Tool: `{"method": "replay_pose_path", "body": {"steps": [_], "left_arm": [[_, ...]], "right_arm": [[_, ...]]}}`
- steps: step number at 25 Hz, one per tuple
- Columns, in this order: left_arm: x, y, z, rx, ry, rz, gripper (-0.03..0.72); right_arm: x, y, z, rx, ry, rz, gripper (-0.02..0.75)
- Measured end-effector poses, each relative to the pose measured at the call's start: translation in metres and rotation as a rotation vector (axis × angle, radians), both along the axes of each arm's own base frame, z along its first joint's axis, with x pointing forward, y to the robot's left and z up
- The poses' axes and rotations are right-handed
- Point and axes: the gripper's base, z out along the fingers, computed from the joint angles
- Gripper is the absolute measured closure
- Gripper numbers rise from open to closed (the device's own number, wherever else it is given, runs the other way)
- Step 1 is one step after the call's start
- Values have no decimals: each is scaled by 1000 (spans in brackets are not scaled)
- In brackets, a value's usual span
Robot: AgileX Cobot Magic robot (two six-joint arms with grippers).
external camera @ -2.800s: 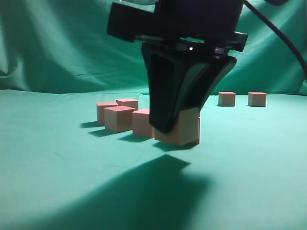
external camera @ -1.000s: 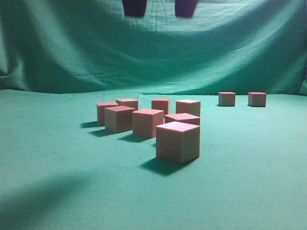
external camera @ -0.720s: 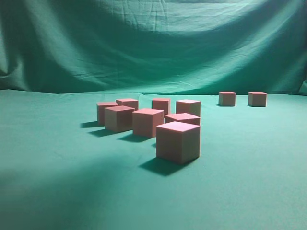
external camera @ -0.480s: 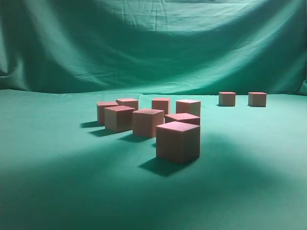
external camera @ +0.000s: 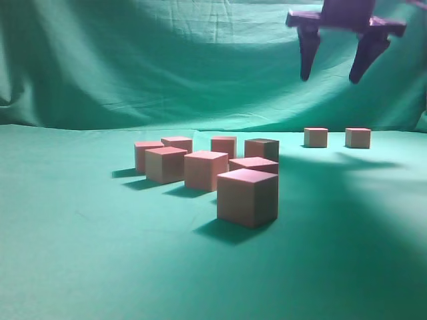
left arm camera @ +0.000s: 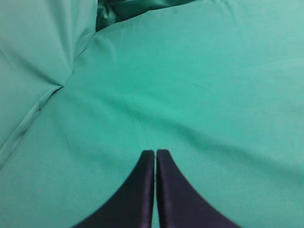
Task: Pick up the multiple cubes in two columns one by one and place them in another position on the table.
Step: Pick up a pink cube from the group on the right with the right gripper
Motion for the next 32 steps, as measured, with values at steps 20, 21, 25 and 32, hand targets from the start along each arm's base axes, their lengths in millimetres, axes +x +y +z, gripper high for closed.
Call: {"method": "replay_pose_path", "body": {"steps": [20, 21, 25, 32], "left_arm": [[0, 0, 0, 0, 0, 0, 688], [0, 0, 0, 0, 0, 0, 688], [0, 0, 0, 0, 0, 0, 688], [0, 0, 0, 0, 0, 0, 688]], "right_arm": [[31, 10, -66, 8, -68, 83, 161], [32, 10, -70, 6, -61, 83, 161], [33, 10, -82, 0, -40, 83, 161], [34, 10, -83, 3, -50, 80, 491]]}}
